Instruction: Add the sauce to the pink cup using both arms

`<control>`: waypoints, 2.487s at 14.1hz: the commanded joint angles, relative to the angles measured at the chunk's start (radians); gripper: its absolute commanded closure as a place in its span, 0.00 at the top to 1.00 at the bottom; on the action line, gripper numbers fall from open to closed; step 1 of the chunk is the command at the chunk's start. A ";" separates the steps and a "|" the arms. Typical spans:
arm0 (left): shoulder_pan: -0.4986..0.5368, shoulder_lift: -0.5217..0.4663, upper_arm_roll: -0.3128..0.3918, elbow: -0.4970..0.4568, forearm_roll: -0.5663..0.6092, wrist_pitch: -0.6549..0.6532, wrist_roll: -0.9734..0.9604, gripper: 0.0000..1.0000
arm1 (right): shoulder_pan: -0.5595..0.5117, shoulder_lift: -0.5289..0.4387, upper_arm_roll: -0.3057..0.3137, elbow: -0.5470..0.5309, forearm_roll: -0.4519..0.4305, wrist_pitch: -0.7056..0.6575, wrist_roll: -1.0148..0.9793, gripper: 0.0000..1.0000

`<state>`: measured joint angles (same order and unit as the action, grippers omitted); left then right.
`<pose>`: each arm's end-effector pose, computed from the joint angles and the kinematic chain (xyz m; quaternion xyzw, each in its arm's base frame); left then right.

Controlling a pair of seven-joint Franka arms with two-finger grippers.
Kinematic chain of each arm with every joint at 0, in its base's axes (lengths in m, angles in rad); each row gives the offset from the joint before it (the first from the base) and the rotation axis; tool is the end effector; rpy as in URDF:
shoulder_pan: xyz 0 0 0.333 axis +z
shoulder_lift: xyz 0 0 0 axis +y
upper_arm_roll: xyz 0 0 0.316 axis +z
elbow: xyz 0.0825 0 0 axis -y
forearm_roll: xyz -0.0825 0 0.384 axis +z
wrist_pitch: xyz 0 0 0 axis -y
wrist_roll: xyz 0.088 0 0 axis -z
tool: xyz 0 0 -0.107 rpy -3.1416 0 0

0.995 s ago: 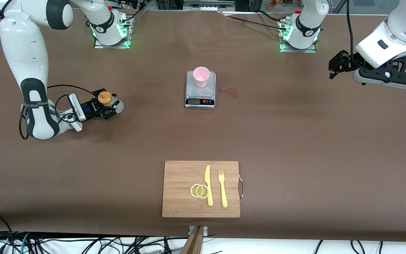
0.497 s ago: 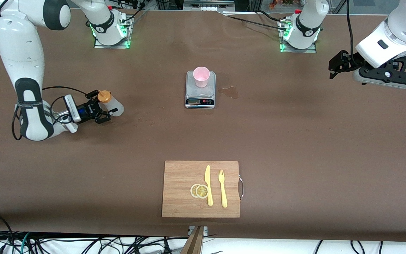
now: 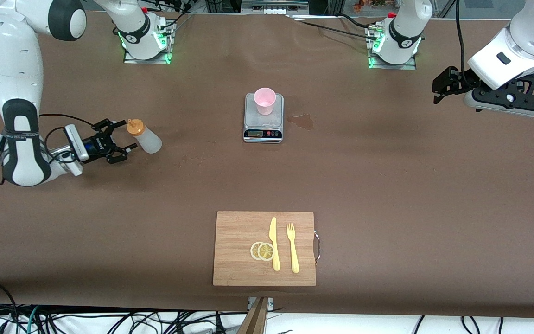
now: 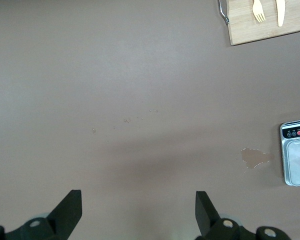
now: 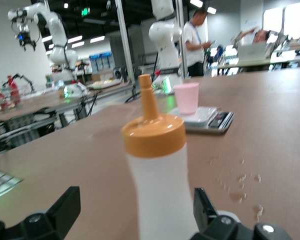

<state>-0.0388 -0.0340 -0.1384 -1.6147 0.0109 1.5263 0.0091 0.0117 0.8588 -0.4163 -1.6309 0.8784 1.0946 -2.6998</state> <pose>0.5302 -0.0950 0.6185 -0.9953 0.0928 0.0266 0.0101 0.5418 -0.0984 0.1462 -0.4256 -0.6553 -0.2542 0.5700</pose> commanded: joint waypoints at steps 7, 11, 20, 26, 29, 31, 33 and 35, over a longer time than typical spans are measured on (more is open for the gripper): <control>0.000 0.006 0.000 0.024 -0.011 -0.032 0.008 1.00 | -0.006 -0.300 0.011 0.028 -0.255 0.125 0.493 1.00; 0.002 0.006 0.000 0.025 -0.011 -0.035 0.009 1.00 | -0.003 -0.452 0.066 -0.018 -0.366 0.241 0.783 1.00; 0.002 0.006 0.000 0.027 -0.011 -0.034 0.008 1.00 | 0.174 -0.739 0.131 -0.018 -0.696 0.400 1.709 1.00; 0.002 0.006 0.000 0.027 -0.011 -0.034 0.008 1.00 | 0.299 -0.863 0.129 -0.024 -0.812 0.395 2.187 1.00; 0.002 0.006 0.000 0.027 -0.011 -0.034 0.008 1.00 | 0.339 -0.906 0.134 -0.021 -0.884 0.390 2.386 1.00; 0.002 0.006 0.000 0.027 -0.011 -0.034 0.008 1.00 | 0.341 -0.911 0.148 -0.006 -0.903 0.389 2.408 1.00; 0.002 0.006 0.000 0.027 -0.011 -0.034 0.008 1.00 | 0.341 -0.928 0.148 -0.007 -0.900 0.381 2.452 1.00; 0.004 0.006 0.000 0.027 -0.011 -0.034 0.008 1.00 | 0.341 -0.934 0.149 -0.009 -0.901 0.387 2.526 1.00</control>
<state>-0.0382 -0.0339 -0.1384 -1.6132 0.0109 1.5126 0.0091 0.3489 -0.0417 -0.2742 -1.6133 -0.0041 1.4729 -0.2372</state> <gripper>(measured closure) 0.000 0.000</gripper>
